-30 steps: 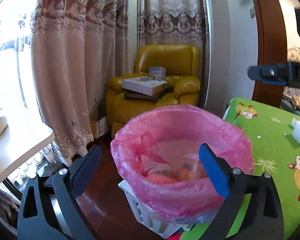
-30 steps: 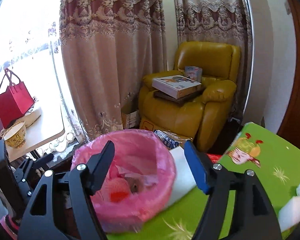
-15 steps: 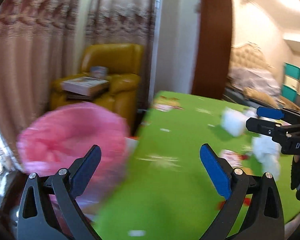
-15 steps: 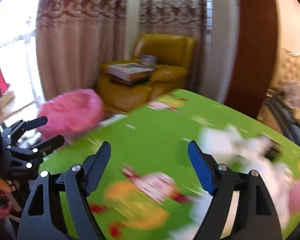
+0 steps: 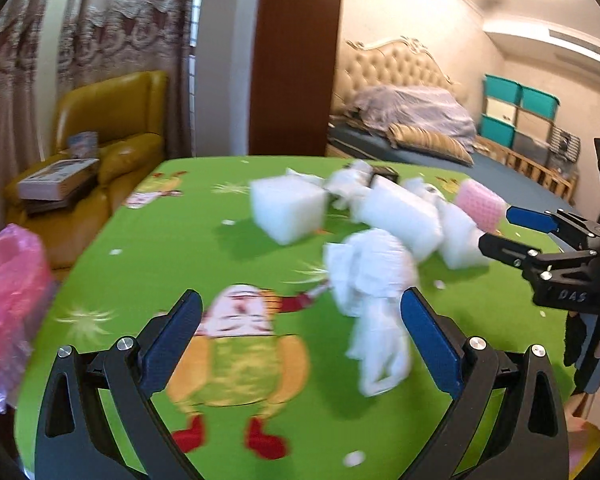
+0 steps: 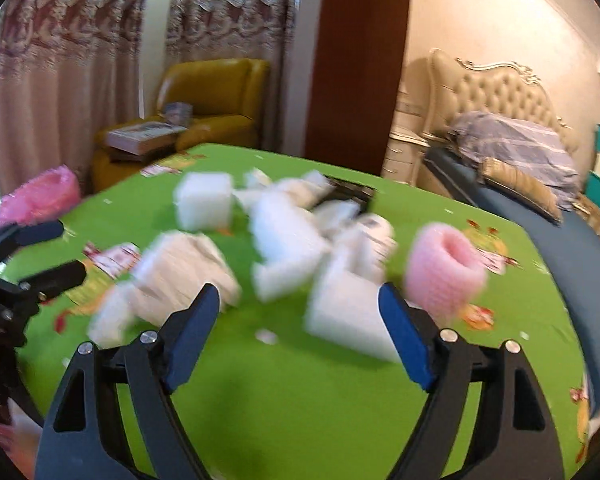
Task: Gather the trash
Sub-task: 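Return both grippers to the table toward the white plastic bag and foam sheet, then grasp the white plastic bag with the left gripper while the right gripper grasps the white foam sheet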
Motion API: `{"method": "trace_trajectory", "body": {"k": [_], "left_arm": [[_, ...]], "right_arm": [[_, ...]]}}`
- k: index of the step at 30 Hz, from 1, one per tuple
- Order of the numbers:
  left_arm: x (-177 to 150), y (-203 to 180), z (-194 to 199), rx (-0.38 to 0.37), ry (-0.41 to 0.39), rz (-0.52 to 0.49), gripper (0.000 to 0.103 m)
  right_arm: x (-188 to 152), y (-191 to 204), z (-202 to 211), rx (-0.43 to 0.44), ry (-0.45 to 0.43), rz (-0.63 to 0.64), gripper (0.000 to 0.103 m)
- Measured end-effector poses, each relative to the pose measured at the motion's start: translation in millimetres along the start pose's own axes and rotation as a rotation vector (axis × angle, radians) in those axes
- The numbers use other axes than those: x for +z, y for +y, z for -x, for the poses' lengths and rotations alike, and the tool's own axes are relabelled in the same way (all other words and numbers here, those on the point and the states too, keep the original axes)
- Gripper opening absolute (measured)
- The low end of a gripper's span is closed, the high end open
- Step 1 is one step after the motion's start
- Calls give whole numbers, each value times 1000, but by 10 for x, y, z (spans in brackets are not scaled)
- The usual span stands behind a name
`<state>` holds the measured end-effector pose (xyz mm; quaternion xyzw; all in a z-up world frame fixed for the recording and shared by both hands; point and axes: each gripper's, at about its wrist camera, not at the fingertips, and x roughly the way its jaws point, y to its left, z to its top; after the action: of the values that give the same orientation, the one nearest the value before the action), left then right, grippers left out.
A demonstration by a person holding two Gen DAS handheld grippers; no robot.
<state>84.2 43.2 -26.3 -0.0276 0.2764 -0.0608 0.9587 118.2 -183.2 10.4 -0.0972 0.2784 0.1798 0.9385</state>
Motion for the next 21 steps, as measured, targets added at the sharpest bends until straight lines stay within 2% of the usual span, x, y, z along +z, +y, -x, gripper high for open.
{"method": "trace_trajectory", "body": {"k": [3,6,12,13,15,16,17,19,21], "left_arm": [[44,-212,-166,-37,26,-26,94],[103,-363,-382,-42,62,-44,94],[181,-456,-815,-49,201,-24,93],[185,-466,-849,-43,214,-24,91],[165,-505,-875,-51,230,-32,74],[159,-504,-877,-56,233,-34,56],[150,-508,-868,-53,234,-45,49],[140,-514,-803,-29,211,-73,43],[143,-482,-686,0,184,-102,41]], "right_arm": [[-98,-206,-18,-15,19,-49,79],[-148,-338,-28,-19,27,-93,79],[-164,-423,-85,-42,57,-66,79],[-169,-458,-124,-38,69,-72,79],[-160,-518,-196,-25,88,-80,79],[-151,-543,-240,-20,98,-82,79],[-141,-555,-270,-15,108,-83,79],[-105,-565,-341,3,122,-85,79],[-68,-561,-389,24,126,-79,79]]}}
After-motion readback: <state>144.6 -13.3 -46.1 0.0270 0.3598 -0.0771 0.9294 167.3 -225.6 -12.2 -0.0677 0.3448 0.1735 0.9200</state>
